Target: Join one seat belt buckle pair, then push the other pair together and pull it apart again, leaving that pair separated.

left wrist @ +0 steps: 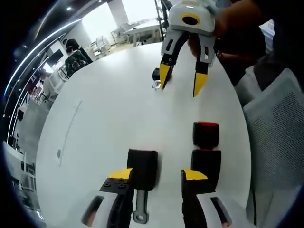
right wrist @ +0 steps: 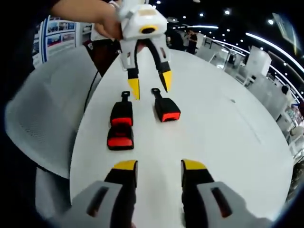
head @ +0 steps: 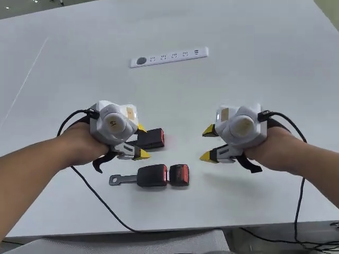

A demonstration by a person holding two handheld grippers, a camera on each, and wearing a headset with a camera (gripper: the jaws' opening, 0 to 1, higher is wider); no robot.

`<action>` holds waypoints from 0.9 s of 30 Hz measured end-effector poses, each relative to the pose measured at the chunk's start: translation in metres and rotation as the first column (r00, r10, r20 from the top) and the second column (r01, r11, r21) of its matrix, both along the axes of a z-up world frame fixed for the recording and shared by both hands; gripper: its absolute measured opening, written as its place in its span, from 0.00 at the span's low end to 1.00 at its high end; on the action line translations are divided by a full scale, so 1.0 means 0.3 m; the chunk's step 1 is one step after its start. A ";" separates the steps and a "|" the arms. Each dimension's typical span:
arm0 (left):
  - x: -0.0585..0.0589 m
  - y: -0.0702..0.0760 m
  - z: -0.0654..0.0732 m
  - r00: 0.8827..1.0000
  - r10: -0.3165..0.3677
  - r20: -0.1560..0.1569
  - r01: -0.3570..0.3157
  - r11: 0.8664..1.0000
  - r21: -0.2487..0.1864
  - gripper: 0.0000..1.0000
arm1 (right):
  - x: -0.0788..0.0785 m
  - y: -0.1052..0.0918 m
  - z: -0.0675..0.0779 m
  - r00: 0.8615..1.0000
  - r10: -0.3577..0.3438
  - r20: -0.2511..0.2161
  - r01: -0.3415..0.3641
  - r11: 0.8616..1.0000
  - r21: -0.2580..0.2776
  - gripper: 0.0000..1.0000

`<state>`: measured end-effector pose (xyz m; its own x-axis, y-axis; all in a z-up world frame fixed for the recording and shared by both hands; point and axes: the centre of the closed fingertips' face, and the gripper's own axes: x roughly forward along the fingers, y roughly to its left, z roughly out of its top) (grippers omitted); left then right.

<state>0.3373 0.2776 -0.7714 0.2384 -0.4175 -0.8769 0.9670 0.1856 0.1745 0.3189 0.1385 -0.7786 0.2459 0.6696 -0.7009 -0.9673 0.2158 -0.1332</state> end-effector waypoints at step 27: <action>0.095 0.059 -0.155 0.992 -0.038 -0.119 0.050 0.994 0.093 0.32 | 0.138 -0.347 -0.136 0.997 -0.040 -0.068 0.028 0.986 -0.164 0.33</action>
